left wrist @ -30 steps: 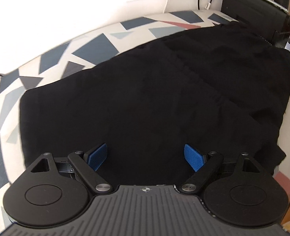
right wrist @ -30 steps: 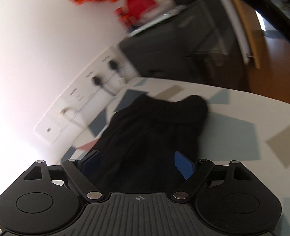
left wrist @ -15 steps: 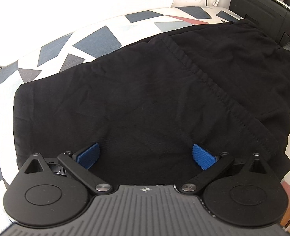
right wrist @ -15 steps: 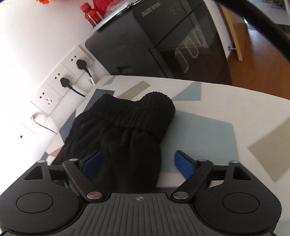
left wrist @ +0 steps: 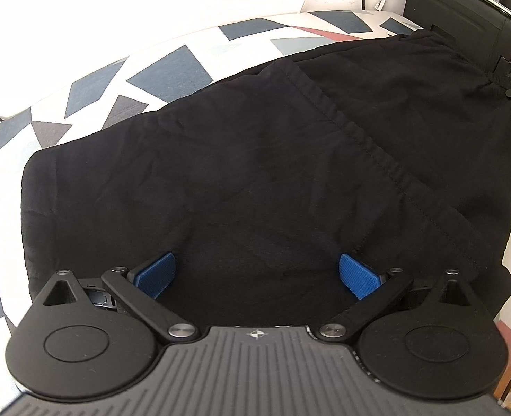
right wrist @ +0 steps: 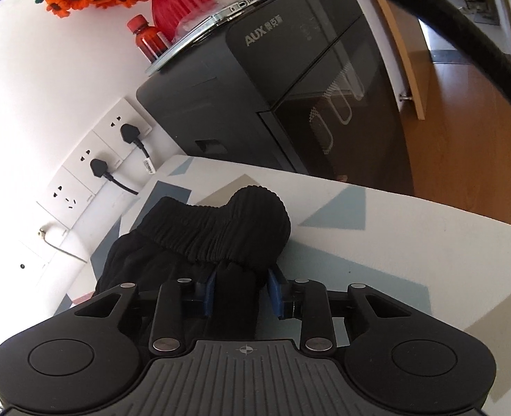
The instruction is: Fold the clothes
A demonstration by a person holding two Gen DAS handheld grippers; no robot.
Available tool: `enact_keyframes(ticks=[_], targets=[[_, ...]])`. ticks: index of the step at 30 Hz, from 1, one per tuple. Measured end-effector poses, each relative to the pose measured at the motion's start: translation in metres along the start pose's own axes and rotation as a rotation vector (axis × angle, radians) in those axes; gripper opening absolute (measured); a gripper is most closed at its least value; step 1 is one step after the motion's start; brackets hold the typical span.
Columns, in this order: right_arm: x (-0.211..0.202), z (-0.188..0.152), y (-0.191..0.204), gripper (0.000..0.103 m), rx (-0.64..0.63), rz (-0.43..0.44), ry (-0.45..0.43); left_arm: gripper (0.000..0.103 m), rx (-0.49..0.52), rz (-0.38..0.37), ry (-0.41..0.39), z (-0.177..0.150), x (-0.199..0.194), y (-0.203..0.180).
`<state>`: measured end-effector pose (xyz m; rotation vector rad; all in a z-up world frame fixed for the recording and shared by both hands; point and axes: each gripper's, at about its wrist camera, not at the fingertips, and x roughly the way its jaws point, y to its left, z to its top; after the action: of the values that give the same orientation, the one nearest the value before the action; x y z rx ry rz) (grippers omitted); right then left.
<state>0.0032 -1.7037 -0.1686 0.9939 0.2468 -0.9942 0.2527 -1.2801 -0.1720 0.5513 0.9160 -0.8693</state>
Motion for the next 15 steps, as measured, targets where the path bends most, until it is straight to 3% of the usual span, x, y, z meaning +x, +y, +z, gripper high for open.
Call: enact_keyframes(ticks=[4, 6, 8, 11, 13, 15], targets=[[0.0, 0.004, 0.0, 0.027, 0.014, 0.009, 0.004, 0.103, 0.0, 0.001, 0.0, 0.0, 0.0, -0.001], [-0.002, 0.005, 0.005, 0.035, -0.011, 0.013, -0.005, 0.103, -0.002, 0.004, 0.0, 0.0, 0.0, -0.001], [-0.008, 0.007, 0.006, 0.066, -0.005, 0.005, -0.039, 0.103, -0.004, 0.004, 0.001, 0.0, -0.001, -0.001], [-0.022, 0.008, 0.004, 0.093, -0.005, 0.07, -0.083, 0.103, -0.009, 0.006, 0.002, -0.001, -0.001, -0.002], [-0.026, 0.008, 0.006, 0.102, -0.038, 0.084, -0.073, 0.103, -0.012, 0.007, 0.001, -0.001, -0.001, -0.002], [-0.031, 0.005, 0.011, 0.102, -0.101, 0.07, -0.091, 0.103, -0.016, 0.008, 0.001, -0.001, -0.001, -0.003]])
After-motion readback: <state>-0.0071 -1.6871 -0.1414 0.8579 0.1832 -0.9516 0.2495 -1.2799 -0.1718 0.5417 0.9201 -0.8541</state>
